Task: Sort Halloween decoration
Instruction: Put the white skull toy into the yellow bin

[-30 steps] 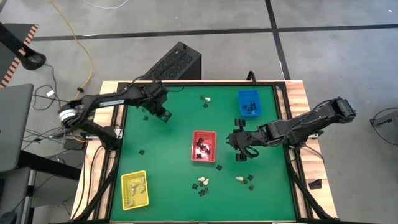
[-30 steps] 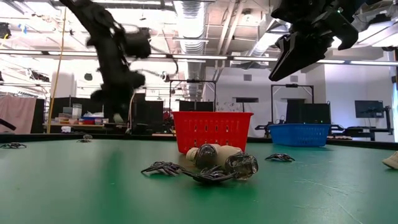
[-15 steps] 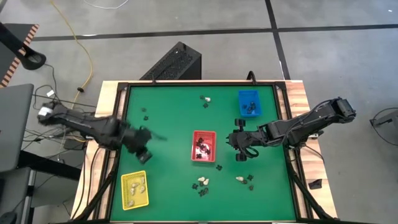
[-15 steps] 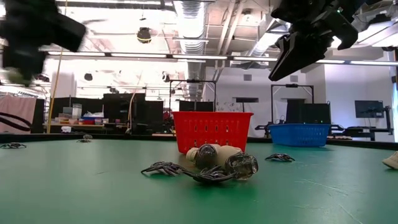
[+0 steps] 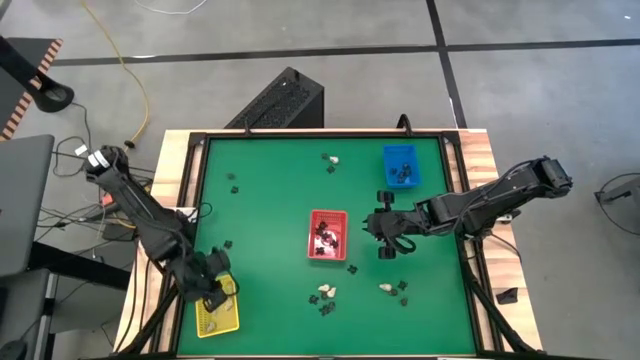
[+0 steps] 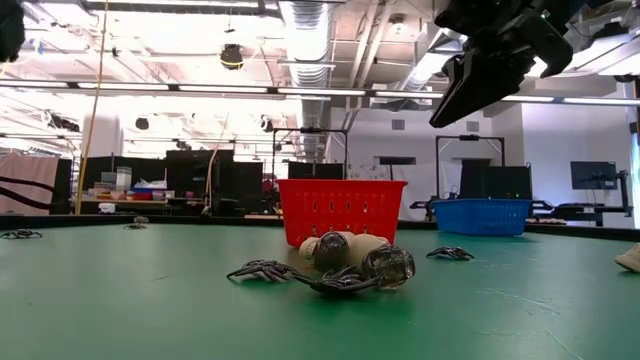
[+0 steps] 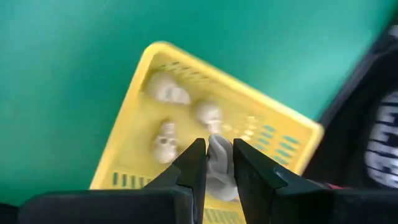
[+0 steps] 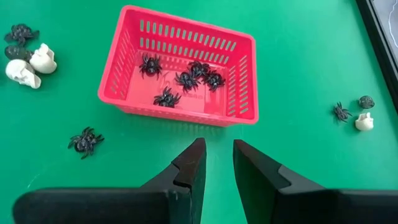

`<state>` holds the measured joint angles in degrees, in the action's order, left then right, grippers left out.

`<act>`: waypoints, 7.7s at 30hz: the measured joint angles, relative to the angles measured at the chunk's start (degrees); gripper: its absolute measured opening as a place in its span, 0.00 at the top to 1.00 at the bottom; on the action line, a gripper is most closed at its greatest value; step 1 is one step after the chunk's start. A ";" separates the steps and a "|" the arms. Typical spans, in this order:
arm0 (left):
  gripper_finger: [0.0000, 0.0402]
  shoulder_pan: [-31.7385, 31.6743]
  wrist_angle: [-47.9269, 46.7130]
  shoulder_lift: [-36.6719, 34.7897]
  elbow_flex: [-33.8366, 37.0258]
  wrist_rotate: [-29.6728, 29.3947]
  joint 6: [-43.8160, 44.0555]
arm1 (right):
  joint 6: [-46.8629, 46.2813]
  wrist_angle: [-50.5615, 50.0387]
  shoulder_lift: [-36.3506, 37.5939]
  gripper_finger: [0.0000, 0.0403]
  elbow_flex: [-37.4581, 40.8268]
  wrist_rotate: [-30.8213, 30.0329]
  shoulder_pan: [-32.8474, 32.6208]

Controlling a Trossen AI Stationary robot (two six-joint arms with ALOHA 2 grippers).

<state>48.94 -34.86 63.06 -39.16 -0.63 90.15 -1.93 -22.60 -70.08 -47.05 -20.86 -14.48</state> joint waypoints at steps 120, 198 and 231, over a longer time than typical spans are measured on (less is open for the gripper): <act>0.65 -35.05 79.33 7.40 20.11 -2.16 -91.14 | -14.23 12.17 -19.34 0.74 -3.37 18.03 -23.85; 0.65 -35.07 77.47 7.44 20.13 -3.53 -91.92 | 5.07 -3.86 -30.21 0.52 -11.50 14.81 -23.42; 0.65 -35.08 74.31 7.44 20.15 -6.35 -92.47 | 29.61 45.92 -38.78 0.70 -21.37 22.99 -8.28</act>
<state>13.87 39.45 70.50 -19.01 -6.98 -2.33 27.68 23.32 -108.86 -68.41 2.13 -22.76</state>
